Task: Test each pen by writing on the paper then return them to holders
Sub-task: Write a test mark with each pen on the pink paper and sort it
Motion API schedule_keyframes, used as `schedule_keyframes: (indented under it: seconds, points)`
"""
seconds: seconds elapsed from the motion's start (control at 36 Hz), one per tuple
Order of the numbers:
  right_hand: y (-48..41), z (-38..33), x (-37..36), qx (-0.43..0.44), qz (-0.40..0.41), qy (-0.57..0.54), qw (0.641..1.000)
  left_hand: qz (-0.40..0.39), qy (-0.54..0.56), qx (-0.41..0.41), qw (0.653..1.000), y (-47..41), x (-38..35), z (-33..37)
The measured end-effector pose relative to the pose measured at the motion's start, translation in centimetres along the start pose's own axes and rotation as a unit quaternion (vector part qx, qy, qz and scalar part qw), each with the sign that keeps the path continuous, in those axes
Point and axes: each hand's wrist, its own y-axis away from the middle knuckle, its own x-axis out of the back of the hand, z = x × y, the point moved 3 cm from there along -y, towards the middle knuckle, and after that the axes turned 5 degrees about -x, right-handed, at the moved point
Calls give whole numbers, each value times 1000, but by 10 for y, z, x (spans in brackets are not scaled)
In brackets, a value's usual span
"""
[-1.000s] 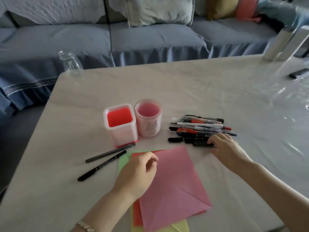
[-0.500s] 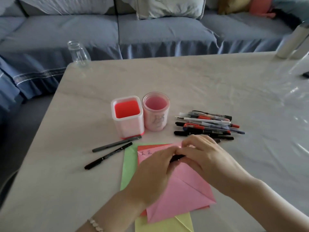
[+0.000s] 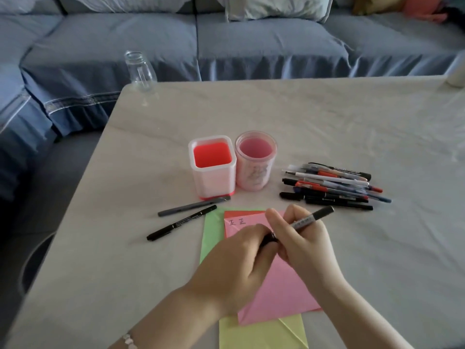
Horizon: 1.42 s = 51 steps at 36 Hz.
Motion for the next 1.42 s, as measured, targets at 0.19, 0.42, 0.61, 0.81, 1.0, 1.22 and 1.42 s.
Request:
schedule_keyframes:
  seconds: [0.19, 0.42, 0.61, 0.81, 1.0, 1.22, 1.42]
  points:
    - [2, 4, -7, 27, -61, 0, 998, -5, 70, 23, 997, 6, 4, -1]
    - [4, -4, 6, 58, -56, -54, 995, -73, 16, 76, 994, 10, 8, -5]
    - [-8, 12, 36, -11, 112, -10, 994, 66, -315, 67, 944, 33, 9, -88]
    - [-13, 27, 40, -38, 97, 4, 995, 152, -376, 93, 910, 37, -1, -96]
    - [-25, 27, 29, -28, 43, -57, 997, 8, -291, 5, 957, 24, -36, -71]
    - [-49, 27, 9, 40, 61, 24, 997, -68, -315, 58, 945, 23, -44, -90]
    - [-71, 47, -7, 61, 131, 110, 983, -52, -298, 47, 952, 23, -43, -93]
